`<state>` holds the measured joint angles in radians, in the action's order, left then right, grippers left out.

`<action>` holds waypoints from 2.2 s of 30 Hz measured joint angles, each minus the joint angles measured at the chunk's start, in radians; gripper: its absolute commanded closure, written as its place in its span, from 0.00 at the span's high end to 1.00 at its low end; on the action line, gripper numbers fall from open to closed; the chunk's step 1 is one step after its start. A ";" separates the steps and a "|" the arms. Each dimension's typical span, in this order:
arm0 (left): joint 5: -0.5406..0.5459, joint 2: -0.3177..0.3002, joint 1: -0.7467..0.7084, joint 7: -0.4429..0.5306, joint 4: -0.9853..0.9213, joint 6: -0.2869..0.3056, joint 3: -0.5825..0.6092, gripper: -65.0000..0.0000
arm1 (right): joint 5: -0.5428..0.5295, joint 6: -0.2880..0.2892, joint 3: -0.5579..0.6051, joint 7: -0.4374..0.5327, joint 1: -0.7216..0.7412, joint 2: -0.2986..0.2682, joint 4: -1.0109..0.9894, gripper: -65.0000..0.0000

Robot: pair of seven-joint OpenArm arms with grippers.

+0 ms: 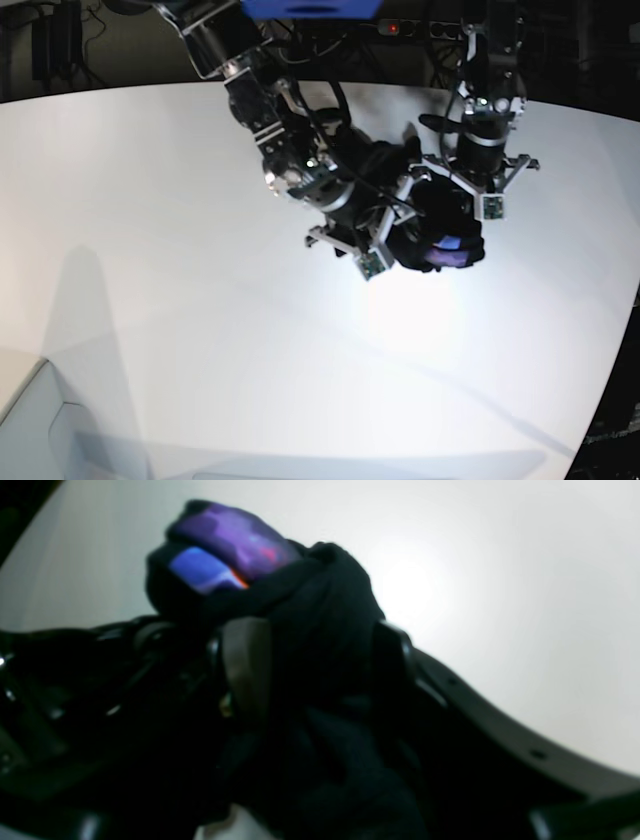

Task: Layout the t-shirt on the table in an organized manner, then fold the t-shirt properly
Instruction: 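Grasp the black t-shirt bundle with both grippers near the blue print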

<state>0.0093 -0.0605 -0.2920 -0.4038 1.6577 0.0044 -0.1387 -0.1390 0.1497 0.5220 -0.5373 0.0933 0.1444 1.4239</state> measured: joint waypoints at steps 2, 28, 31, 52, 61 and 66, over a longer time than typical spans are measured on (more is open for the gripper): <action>0.000 0.000 0.002 0.000 0.000 0.000 0.000 0.00 | 0.000 0.000 0.000 0.005 0.009 0.000 -0.023 0.47; -0.001 0.007 -0.030 -0.007 0.069 0.002 -0.091 0.00 | 0.005 0.000 -0.174 -0.023 0.048 -0.009 0.074 0.00; 0.000 0.011 -0.023 -0.004 0.063 0.003 -0.084 0.00 | 0.004 0.000 -0.110 -0.044 0.005 -0.005 0.129 0.01; 0.116 0.005 -0.018 0.015 -0.072 -0.001 -0.086 0.00 | -0.287 0.003 0.012 -0.098 0.048 -0.001 -0.043 0.70; 0.116 0.006 -0.020 0.015 -0.071 -0.001 -0.086 0.00 | -0.289 0.004 0.053 -0.098 0.044 0.000 -0.005 0.70; 0.116 0.006 -0.021 0.015 -0.070 -0.001 -0.086 0.00 | -0.289 0.004 0.053 -0.095 0.047 0.000 -0.008 0.70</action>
<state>0.1253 -0.0547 -0.3126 -0.3885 1.5879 0.0032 -0.2245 -0.4278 0.1535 0.5751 -0.6319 0.1402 0.1444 1.4158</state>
